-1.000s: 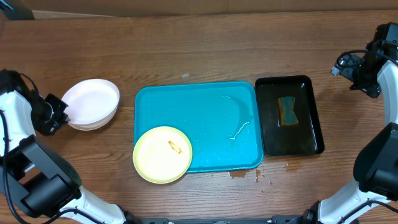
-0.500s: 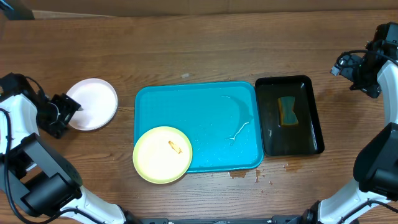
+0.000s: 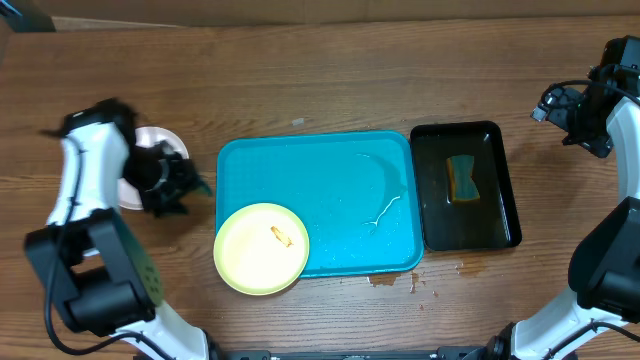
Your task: Clean dirty plates on tray and stack at the side
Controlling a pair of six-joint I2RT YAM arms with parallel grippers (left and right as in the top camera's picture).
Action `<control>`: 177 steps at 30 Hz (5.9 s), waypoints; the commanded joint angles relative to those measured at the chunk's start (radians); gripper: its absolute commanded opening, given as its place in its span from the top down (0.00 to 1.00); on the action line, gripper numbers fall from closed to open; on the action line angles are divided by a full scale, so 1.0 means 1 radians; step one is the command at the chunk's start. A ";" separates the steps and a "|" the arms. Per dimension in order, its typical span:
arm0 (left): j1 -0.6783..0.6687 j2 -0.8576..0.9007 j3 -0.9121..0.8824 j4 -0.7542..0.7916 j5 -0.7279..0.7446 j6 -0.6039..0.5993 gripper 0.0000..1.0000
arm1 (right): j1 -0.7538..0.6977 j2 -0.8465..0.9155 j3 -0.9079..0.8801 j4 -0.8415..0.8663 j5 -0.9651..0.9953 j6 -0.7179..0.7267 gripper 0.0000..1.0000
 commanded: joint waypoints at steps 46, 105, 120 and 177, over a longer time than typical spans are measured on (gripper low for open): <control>-0.359 -0.629 -0.789 0.298 -0.209 -0.729 0.61 | -0.003 -0.024 0.011 0.002 0.006 0.004 0.00; -0.469 -0.286 -0.402 0.508 -0.238 -0.353 0.37 | -0.003 -0.024 0.011 0.002 0.007 0.004 0.00; -0.473 -0.069 -0.402 0.623 -0.229 -0.350 0.81 | -0.003 -0.024 0.011 0.002 0.007 0.004 0.00; -0.473 -0.055 -0.401 0.732 -0.221 -0.195 0.78 | 0.354 -0.023 -0.192 -0.133 0.093 0.101 0.16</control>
